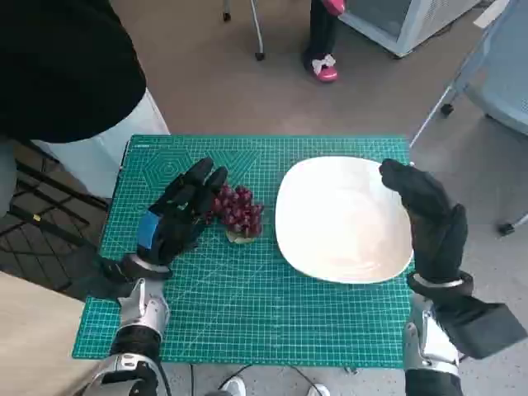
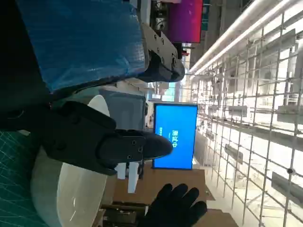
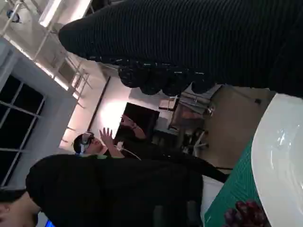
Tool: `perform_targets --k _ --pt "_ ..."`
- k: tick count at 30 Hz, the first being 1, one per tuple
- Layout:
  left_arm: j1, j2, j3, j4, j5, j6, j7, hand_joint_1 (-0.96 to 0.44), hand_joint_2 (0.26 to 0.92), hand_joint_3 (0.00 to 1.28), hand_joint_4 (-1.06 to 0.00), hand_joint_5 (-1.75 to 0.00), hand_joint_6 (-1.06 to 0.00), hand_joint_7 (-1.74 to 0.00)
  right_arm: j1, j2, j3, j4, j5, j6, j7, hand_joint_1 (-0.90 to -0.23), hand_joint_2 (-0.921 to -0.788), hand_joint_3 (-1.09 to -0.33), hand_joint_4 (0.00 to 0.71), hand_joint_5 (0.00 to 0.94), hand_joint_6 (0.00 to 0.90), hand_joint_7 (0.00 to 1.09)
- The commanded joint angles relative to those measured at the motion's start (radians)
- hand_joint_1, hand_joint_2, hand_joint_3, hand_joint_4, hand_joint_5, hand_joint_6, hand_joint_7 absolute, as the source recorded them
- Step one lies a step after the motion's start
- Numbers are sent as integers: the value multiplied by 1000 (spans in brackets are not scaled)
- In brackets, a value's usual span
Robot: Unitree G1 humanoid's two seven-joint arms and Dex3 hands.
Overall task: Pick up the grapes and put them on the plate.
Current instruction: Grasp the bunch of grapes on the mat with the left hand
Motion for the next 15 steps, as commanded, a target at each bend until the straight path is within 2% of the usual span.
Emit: perform_targets --k 1,15 --pt "-3 1 2 10 4 -13 8 -602 921 327 -300 -4 -484 -6 -2 -2 -4 18 8 5 11 -626 -921 -871 381 2 70 366" --pt "-7 -1 -1 8 4 -4 15 -601 921 320 -316 -8 -494 -9 -2 -5 -6 15 17 9 22 -626 -921 -871 381 2 72 362"
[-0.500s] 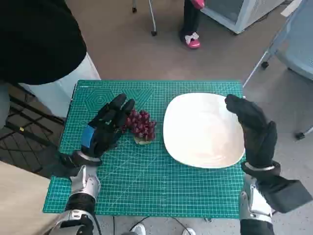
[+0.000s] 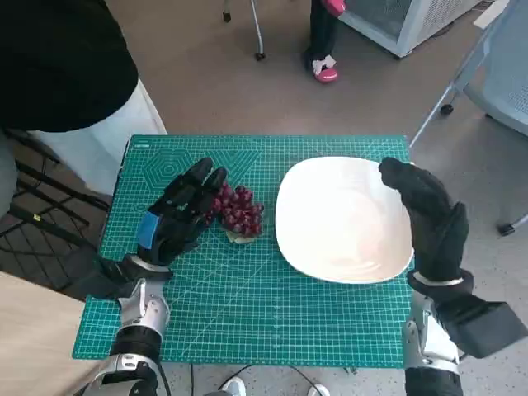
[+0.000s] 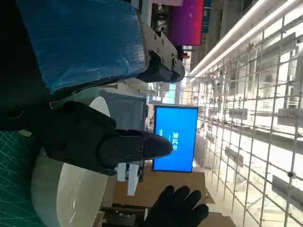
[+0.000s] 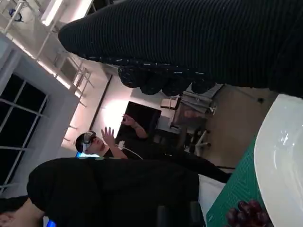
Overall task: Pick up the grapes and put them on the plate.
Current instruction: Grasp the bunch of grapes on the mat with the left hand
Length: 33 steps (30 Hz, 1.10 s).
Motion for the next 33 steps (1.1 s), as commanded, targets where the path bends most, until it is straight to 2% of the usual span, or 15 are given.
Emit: perform_targets --k 1,16,33 --pt "-7 1 -1 2 3 -2 3 -601 921 319 -316 -7 -494 -9 6 -2 -5 14 10 10 10 -627 -921 -871 381 2 73 361" --pt "-11 -3 -3 1 3 -1 -2 -600 921 319 -316 -3 -494 -6 1 -7 -7 19 17 15 15 -634 -921 -867 381 1 79 357" --pt "-21 0 -6 -1 6 -3 -1 -597 921 319 -308 0 -490 -3 6 -11 -6 16 10 9 14 -637 -921 -864 382 1 88 353"
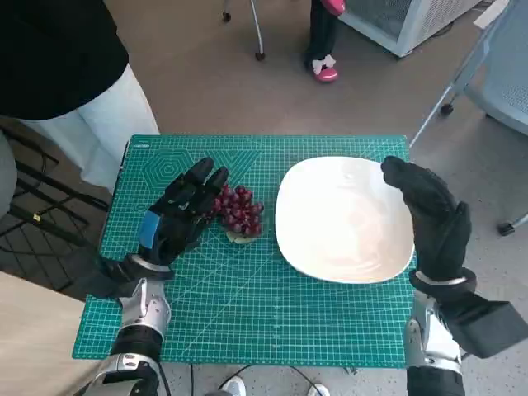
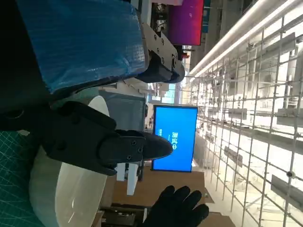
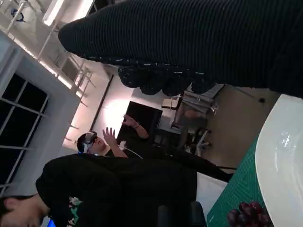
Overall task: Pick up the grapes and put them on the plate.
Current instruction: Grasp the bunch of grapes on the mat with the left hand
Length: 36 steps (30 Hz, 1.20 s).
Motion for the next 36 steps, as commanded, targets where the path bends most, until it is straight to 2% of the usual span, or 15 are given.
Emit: perform_targets --k 1,4,7,9,11,13,16,20,23,30,36 --pt "-21 6 -6 -4 7 -3 0 -598 921 315 -306 0 -489 -2 10 -6 -5 16 1 8 10 -637 -921 -864 381 1 88 352" --pt "-30 19 -11 -15 19 -9 14 -598 921 281 -302 -1 -488 -2 9 -9 -6 22 4 5 15 -637 -921 -865 381 1 88 351" --pt "-40 52 -33 -26 83 -60 69 -580 917 164 -281 -1 -470 -1 7 -11 -7 27 5 1 20 -637 -921 -865 381 1 88 349" --pt "-41 96 -68 -37 195 -129 161 -571 907 92 -254 -1 -442 -1 6 -12 -9 29 5 -1 23 -637 -921 -865 381 1 89 349" --pt "-36 163 -120 -72 373 -175 298 -570 892 52 -203 0 -394 0 6 -14 -10 30 6 -2 27 -637 -921 -865 381 1 89 348" --pt "-29 233 -175 -134 561 -164 430 -575 873 28 -130 0 -324 0 4 -15 -11 34 8 -4 30 -637 -921 -865 381 1 88 347" --pt "-23 300 -230 -227 723 -76 523 -580 838 9 -43 1 -215 0 3 -18 -13 37 10 -6 33 -637 -921 -864 382 1 88 345" --pt "-9 337 -273 -363 840 92 551 -513 782 3 -9 1 -132 -1 2 -20 -14 40 11 -7 34 -633 -921 -864 382 1 88 343" --pt "-2 341 -300 -450 908 208 565 -460 752 2 -2 1 -108 -2 1 -20 -16 41 10 -8 34 -630 -921 -865 382 1 88 341" --pt "-15 332 -381 -564 1027 412 585 -362 719 0 1 1 -126 -12 2 -17 -17 37 6 -7 31 -629 -921 -864 383 1 92 338" --pt "-54 321 -475 -574 1100 533 600 -297 708 0 1 1 -159 -18 0 -14 -17 36 3 -6 29 -628 -921 -864 383 1 92 336"
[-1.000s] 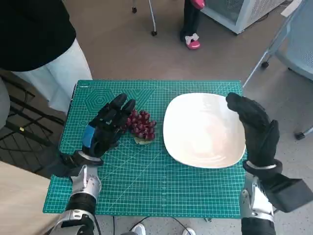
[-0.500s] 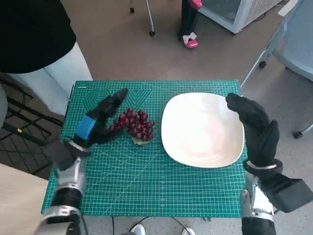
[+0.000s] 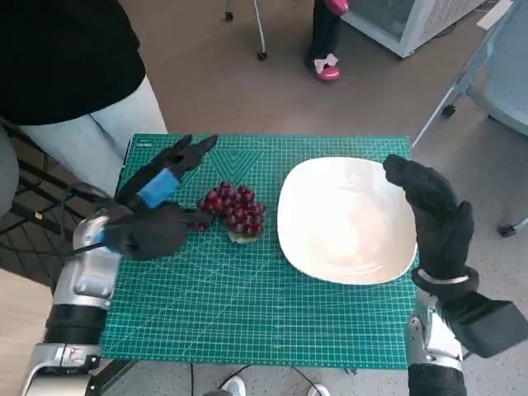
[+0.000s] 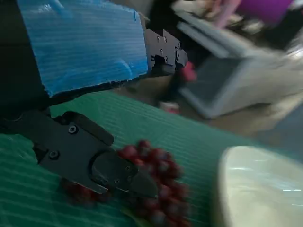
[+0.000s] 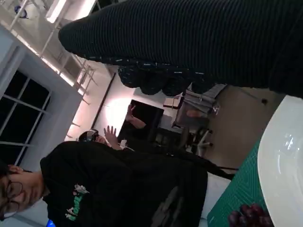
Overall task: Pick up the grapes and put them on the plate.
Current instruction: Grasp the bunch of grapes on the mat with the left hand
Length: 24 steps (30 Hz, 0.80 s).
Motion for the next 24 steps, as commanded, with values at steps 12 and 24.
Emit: perform_targets --k 12,24 --pt "-180 -52 -237 169 121 227 -11 -226 708 3 1 1 -173 -9 20 -6 -2 4 -1 11 6 -626 -921 -867 382 1 92 333" --pt "-329 -120 -345 450 112 242 -31 -195 713 3 1 1 -176 -6 26 -5 -3 0 2 11 5 -624 -921 -865 383 1 96 328"
